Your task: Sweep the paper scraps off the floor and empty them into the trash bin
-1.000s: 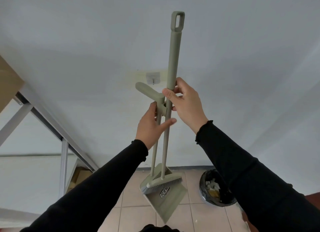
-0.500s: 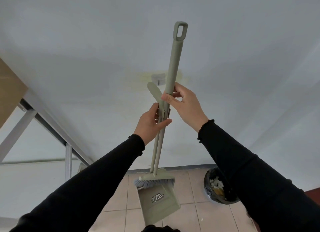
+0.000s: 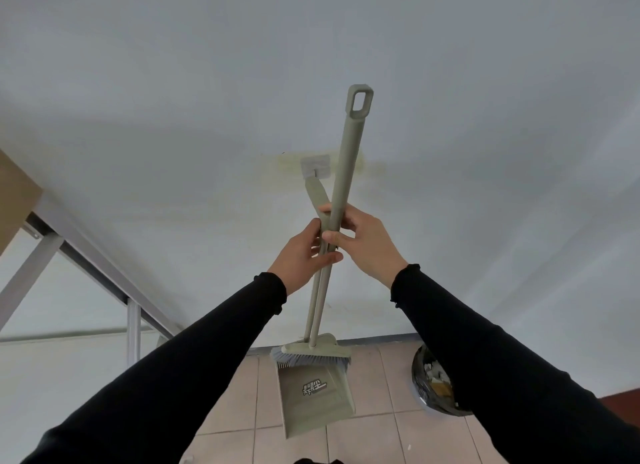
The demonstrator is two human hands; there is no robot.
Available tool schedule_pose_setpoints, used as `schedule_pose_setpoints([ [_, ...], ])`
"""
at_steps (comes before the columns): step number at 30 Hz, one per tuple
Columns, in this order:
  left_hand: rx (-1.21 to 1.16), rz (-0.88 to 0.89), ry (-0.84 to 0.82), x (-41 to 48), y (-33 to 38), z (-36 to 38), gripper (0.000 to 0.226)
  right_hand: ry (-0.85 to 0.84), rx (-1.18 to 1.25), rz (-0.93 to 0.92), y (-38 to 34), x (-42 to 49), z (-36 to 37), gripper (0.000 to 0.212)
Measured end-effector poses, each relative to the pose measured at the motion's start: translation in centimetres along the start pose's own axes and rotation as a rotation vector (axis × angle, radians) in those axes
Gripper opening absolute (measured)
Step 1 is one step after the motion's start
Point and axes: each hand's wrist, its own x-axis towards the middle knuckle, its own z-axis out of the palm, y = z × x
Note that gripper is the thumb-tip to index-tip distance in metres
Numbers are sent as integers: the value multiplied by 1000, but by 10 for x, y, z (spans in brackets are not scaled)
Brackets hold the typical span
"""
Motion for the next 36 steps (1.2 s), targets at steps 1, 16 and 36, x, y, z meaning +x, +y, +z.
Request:
schedule_pose_setpoints([
  [1, -7, 8, -1, 1, -2, 1, 40, 12, -2, -2, 2, 0, 0, 40],
  [16, -62, -56, -16, 24, -21, -7, 37, 58, 5, 65, 27, 25, 23, 42],
  [36, 117, -117, -4, 12, -30, -13, 47, -51, -64, 93, 27, 19, 16, 57],
])
